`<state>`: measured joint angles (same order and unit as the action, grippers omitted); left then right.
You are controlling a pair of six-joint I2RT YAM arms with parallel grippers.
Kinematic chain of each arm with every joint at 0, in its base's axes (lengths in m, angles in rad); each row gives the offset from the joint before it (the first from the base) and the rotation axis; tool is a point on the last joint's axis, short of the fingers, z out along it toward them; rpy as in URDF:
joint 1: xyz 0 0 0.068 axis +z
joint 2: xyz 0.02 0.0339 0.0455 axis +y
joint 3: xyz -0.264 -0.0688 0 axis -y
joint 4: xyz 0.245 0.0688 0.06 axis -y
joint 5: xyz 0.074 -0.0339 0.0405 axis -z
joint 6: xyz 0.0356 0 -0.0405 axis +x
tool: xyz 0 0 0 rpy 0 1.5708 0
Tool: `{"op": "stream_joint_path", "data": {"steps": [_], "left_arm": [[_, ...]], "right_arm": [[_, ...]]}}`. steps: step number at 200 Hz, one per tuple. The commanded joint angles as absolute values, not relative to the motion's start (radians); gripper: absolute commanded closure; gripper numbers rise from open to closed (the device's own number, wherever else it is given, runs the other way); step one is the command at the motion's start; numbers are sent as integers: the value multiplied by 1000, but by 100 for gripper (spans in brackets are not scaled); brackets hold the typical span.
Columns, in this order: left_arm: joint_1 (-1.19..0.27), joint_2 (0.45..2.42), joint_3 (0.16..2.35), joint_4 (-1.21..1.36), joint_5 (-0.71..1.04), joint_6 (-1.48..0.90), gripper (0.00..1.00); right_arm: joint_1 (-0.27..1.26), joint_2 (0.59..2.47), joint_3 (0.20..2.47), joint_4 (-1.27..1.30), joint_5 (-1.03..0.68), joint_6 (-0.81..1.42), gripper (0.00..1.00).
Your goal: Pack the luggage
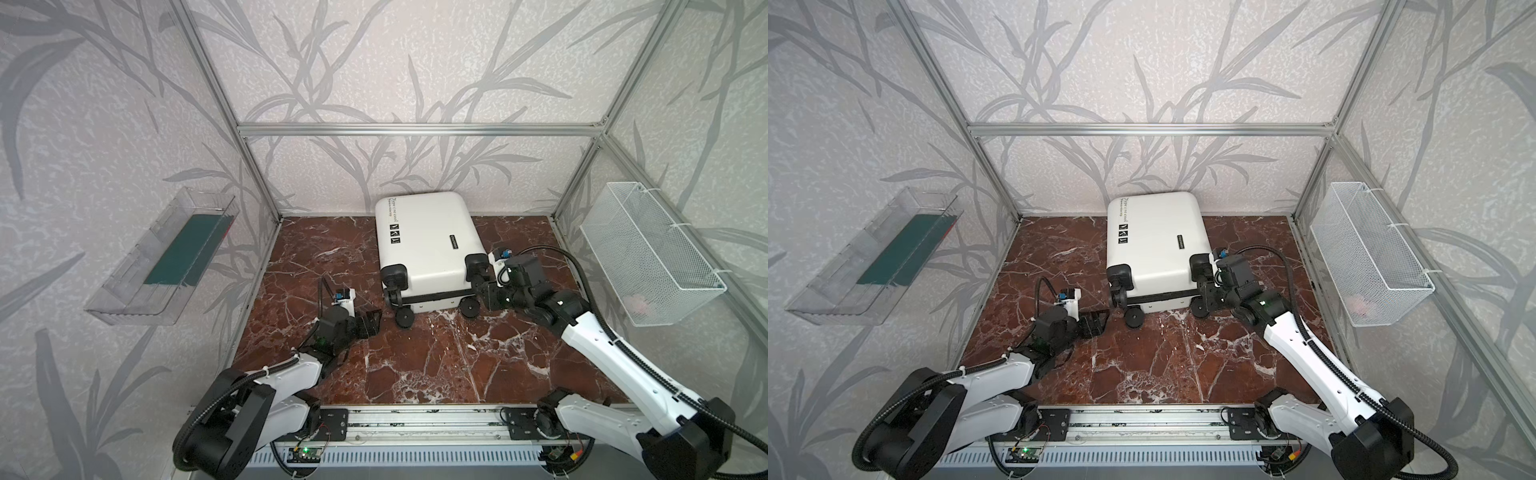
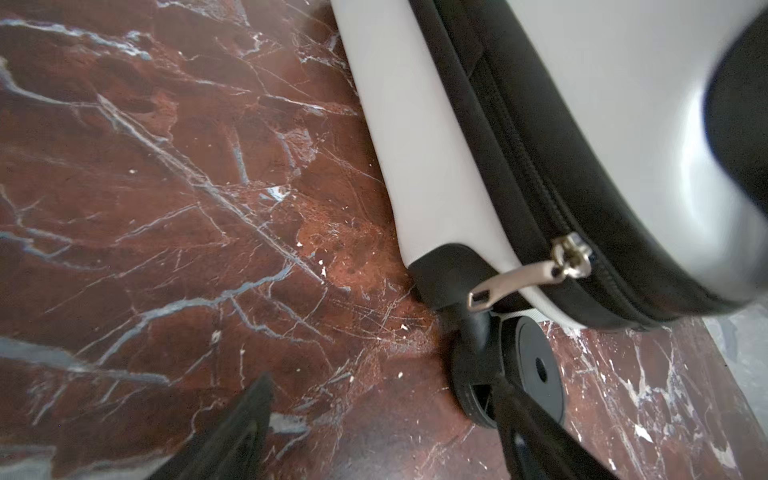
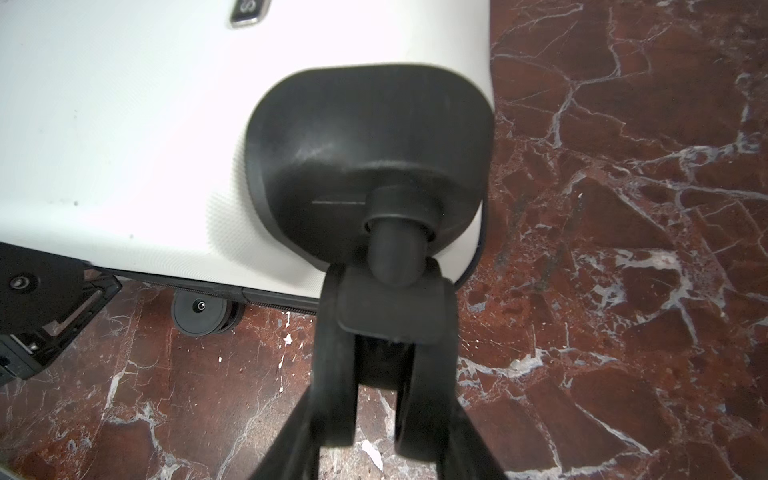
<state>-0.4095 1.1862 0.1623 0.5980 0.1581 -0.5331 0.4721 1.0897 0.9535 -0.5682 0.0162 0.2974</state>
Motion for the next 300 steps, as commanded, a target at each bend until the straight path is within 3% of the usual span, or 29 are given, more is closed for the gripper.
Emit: {"op": "stream_joint_path", "data": {"steps": [1, 117, 212, 300], "left_arm": [[-440, 1203, 126, 764, 120, -456, 15], [-472, 1330, 134, 985, 78, -318, 21], [-471, 1429, 120, 1139, 100, -273, 43], [-471, 1602, 136, 1371, 123, -267, 48]], "right_arm": [[468, 1050, 988, -491, 3, 290, 100], [454, 1040, 948, -485, -12, 308, 100], [453, 1022, 896, -469, -18, 331, 100], [452, 1010, 877, -467, -19, 335, 100]]}}
